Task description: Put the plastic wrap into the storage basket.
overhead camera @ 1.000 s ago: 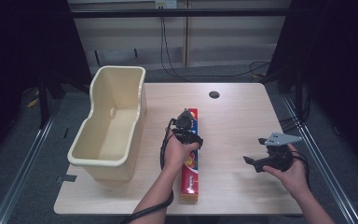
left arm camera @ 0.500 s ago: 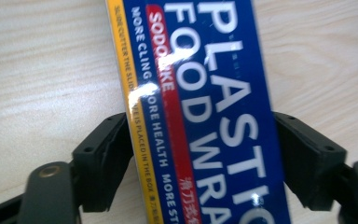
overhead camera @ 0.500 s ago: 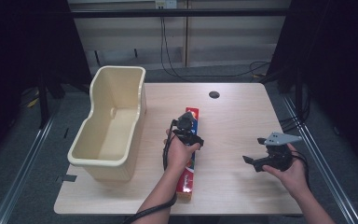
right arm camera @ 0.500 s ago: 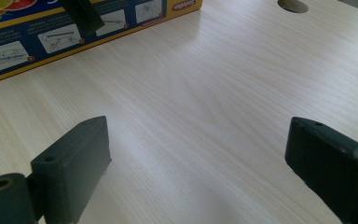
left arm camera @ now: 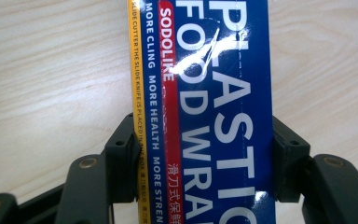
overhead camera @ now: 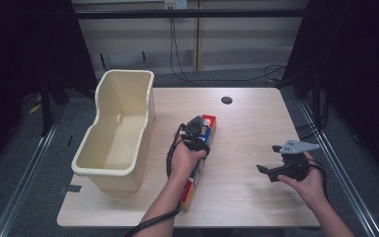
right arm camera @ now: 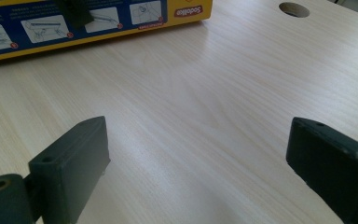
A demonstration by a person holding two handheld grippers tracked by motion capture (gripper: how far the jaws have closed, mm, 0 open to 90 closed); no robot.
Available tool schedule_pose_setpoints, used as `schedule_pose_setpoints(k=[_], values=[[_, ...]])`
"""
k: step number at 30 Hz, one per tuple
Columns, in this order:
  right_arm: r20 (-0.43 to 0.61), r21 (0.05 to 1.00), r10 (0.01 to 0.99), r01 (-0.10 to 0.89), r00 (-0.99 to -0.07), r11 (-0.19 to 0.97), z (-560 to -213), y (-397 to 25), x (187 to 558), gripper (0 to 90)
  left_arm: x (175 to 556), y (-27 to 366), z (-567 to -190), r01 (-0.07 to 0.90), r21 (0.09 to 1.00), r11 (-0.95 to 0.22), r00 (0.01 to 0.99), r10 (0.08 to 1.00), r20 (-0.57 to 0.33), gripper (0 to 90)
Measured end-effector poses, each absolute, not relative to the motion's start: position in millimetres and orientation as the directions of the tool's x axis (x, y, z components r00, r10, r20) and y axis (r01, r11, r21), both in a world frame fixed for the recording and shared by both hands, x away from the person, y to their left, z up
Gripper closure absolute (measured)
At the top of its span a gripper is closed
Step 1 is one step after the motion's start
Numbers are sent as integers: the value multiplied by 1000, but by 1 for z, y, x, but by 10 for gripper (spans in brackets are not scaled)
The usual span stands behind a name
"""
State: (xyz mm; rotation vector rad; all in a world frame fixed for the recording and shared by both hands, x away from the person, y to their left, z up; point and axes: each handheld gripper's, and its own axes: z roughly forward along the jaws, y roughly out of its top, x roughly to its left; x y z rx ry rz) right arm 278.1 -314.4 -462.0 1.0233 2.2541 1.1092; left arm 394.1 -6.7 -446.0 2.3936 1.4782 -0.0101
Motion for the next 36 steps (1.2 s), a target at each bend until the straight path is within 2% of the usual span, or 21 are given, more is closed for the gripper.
schedule_pose_setpoints(k=[22,36], values=[[-36,810,765,430,-643,400,-462,-313,278,36,395,14,-360,850,225,-476,516,838,-176,405],[-35,811,753,421,-657,405,-463,-312,279,25,401,31,-320,857,225,-464,506,842,-188,405]])
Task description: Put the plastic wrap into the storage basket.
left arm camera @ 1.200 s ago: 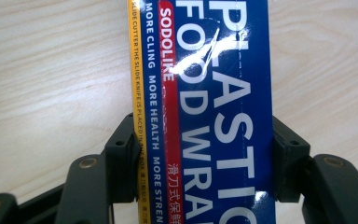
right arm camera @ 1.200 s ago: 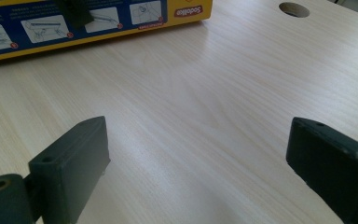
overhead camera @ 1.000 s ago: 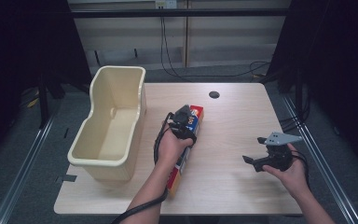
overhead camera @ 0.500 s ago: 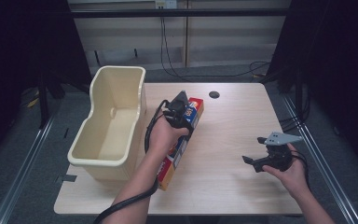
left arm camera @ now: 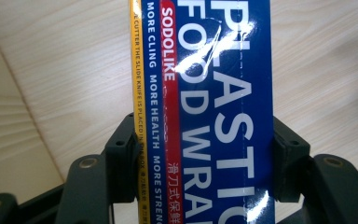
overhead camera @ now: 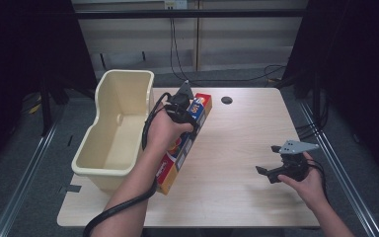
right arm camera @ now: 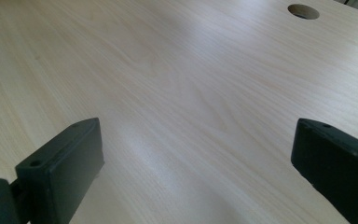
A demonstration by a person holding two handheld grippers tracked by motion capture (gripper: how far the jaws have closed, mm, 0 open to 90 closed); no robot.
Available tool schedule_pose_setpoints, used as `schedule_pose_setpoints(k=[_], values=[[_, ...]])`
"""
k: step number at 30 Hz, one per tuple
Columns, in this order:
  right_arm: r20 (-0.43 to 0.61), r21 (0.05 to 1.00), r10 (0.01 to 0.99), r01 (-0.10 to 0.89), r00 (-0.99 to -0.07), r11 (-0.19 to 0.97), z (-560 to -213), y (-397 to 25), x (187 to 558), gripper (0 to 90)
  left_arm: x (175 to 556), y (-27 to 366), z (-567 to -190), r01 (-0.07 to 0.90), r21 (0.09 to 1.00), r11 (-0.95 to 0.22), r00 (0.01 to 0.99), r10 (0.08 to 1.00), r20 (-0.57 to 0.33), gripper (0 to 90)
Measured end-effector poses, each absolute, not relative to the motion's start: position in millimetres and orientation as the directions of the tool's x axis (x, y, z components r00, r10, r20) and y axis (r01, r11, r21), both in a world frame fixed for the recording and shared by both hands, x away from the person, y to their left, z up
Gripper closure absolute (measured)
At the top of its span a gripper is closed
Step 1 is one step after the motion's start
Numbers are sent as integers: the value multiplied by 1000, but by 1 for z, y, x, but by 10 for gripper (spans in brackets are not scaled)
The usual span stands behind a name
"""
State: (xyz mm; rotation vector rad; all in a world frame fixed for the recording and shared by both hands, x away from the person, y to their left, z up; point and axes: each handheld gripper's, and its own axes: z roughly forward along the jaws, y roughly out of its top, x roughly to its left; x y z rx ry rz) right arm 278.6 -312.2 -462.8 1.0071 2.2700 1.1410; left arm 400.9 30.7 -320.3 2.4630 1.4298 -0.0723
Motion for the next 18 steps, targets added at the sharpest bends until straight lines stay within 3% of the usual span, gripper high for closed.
schedule_pose_setpoints(k=[18], values=[[-14,808,743,430,-669,402,-464,-313,279,24,408,46,-288,872,225,-435,479,854,-203,405]])
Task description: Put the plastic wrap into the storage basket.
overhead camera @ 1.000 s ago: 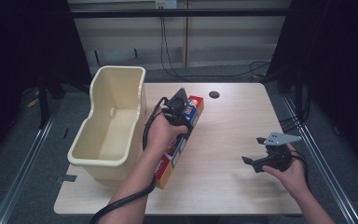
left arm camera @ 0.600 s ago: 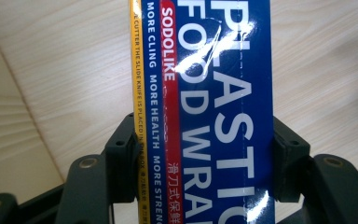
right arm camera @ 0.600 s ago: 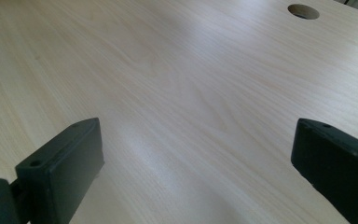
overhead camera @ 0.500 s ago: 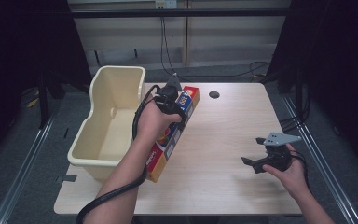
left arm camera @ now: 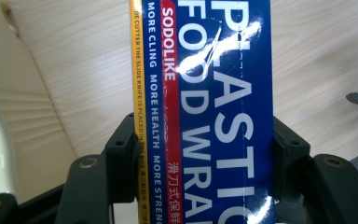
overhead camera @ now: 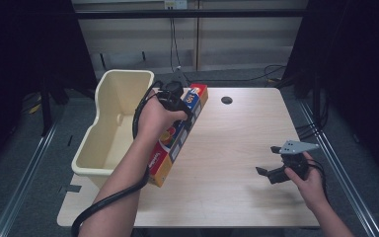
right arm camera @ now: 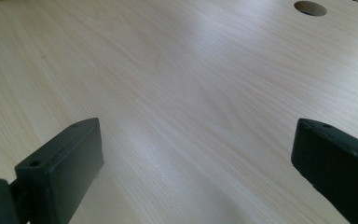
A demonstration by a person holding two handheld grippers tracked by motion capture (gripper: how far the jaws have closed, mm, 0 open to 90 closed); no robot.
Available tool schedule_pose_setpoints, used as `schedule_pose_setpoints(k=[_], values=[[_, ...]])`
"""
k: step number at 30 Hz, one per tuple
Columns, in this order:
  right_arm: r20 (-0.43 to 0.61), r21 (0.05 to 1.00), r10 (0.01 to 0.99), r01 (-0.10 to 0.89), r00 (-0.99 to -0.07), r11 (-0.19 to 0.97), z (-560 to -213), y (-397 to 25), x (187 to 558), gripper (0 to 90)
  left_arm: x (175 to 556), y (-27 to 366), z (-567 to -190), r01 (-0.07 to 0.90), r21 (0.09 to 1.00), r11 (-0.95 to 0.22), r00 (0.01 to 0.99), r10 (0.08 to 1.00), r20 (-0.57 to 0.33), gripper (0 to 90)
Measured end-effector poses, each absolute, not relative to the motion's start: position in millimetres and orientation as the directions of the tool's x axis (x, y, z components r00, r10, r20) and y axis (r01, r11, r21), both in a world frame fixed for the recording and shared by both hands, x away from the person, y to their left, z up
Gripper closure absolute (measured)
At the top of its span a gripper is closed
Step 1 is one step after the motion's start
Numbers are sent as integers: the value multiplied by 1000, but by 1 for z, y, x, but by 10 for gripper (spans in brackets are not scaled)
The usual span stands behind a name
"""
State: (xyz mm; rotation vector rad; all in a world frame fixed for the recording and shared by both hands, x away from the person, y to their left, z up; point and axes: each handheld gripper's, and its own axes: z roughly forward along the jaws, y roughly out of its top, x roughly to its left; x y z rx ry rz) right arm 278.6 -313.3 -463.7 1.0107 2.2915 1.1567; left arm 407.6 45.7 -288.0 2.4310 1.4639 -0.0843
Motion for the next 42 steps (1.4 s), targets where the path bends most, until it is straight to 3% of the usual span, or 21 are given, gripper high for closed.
schedule_pose_setpoints(k=[42], values=[[-15,809,740,427,-672,404,-463,-313,277,23,411,110,-238,909,253,-331,382,904,-191,405]])
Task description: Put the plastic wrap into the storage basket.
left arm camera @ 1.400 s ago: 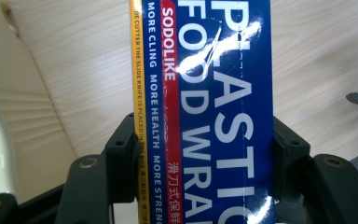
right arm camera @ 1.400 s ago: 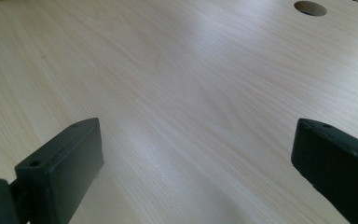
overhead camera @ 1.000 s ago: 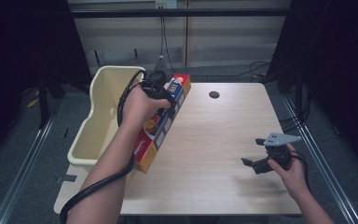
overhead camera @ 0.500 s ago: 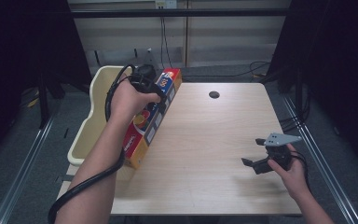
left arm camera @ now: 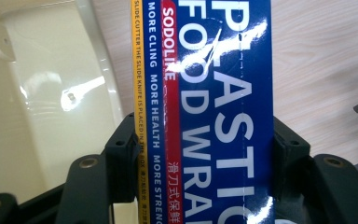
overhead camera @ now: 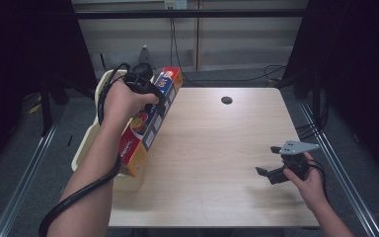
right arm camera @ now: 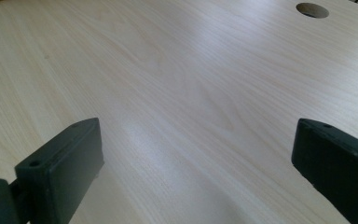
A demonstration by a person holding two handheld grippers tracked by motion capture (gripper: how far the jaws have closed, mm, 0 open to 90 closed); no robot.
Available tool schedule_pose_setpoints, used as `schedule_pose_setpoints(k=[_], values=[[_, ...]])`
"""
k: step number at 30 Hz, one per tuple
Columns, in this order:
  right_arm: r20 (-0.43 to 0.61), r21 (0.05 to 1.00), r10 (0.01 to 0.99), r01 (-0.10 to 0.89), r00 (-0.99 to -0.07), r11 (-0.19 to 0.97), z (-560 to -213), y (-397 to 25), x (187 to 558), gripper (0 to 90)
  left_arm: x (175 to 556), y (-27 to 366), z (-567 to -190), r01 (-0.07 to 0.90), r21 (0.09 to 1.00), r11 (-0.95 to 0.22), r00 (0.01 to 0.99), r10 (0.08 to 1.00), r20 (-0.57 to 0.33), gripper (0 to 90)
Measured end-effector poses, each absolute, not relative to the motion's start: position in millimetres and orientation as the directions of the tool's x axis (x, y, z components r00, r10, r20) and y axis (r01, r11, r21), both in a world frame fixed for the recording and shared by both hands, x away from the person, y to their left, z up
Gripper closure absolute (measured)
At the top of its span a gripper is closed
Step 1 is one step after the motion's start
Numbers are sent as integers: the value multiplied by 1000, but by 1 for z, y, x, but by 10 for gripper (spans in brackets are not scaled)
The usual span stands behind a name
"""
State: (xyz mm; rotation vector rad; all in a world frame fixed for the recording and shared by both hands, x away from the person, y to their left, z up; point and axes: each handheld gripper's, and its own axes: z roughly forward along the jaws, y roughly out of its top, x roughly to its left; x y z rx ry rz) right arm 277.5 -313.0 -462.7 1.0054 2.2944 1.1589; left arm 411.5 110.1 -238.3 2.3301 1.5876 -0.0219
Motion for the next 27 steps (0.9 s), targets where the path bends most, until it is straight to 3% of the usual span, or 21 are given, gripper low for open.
schedule_pose_setpoints(k=[27], values=[[-26,804,734,422,-679,419,-464,-310,278,23,409,160,-230,933,265,-243,292,942,-164,405]])
